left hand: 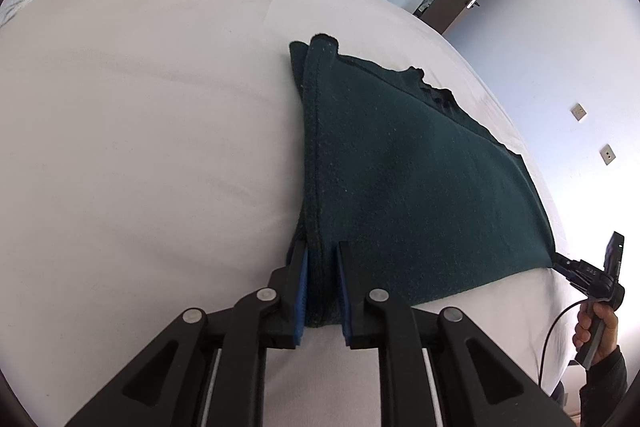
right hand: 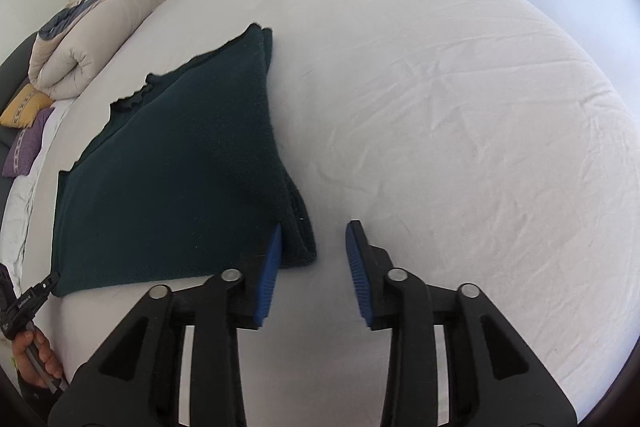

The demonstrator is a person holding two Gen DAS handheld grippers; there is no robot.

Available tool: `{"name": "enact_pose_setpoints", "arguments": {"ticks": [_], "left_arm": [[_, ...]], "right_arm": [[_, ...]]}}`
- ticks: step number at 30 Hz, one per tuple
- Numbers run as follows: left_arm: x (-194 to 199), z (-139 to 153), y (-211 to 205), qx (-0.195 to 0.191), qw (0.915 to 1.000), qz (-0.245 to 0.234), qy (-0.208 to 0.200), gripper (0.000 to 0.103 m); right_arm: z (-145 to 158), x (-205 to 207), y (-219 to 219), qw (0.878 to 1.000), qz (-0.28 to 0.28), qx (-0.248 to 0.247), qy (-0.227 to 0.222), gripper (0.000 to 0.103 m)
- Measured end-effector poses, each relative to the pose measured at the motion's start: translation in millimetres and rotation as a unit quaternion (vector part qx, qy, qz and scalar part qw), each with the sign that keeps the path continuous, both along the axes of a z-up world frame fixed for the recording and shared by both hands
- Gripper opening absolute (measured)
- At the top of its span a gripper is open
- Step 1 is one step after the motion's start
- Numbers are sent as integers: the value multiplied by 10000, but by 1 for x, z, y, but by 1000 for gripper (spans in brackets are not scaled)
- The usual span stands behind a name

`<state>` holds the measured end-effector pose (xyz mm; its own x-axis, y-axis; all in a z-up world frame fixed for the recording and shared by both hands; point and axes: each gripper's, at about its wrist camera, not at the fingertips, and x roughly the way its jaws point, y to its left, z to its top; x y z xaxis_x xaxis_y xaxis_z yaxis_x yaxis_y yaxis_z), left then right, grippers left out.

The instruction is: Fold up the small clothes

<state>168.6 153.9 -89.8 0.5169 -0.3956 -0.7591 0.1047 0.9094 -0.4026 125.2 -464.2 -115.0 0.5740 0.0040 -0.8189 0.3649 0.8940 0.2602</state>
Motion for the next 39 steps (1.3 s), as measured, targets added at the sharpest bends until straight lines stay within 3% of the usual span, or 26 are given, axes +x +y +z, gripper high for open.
{"name": "enact_pose_setpoints", "arguments": {"ticks": [1,4,5,7,8,11,15,16,19,23,25,28,31,35,39], "left_arm": [[-2,7,2,248,9996,118,-111,28],[-4,40,7,740,9942,407,-672,31],[-2,51,5,722,9930,406,-843,32],[8,66,-11,504,9931,17,-1056,47],[16,68,-25,372,9932,-275,-1065,59],[36,55,-68,430,9861,-967,-1279,62],[57,7,-89,873,9863,-1059,-914,60],[61,-3,-86,802,9883,-1034,-777,59],[63,-1,-78,561,9916,-924,-712,58],[58,-3,-85,833,9894,-923,-756,58],[58,-4,-87,932,9884,-920,-767,58],[58,-3,-85,957,9881,-916,-776,58],[59,-3,-88,1013,9876,-915,-780,58],[59,-3,-91,1117,9862,-925,-802,58],[57,-3,-90,1126,9860,-925,-809,58]], "right_arm": [[8,-7,-2,9998,-121,-71,-148,49],[37,-15,3,9979,-66,-90,-639,51],[45,-11,8,9969,66,5,-779,51],[55,12,27,9942,448,280,-938,51],[56,29,39,9921,677,414,-971,51],[48,88,89,9817,1332,905,-1013,51],[14,160,150,9676,1907,1499,-704,51],[4,174,158,9651,1962,1619,-626,51],[-19,200,154,9690,1732,1627,-671,47],[-22,202,100,9653,1105,2116,-1063,38],[-21,195,61,9735,532,1913,-1138,38],[-20,172,6,9759,-486,1791,-1150,38],[-7,145,-14,9728,-1133,1621,-1203,43],[9,130,43,9719,-116,1920,-1358,45],[-4,135,143,9647,1308,2110,-873,47]]}}
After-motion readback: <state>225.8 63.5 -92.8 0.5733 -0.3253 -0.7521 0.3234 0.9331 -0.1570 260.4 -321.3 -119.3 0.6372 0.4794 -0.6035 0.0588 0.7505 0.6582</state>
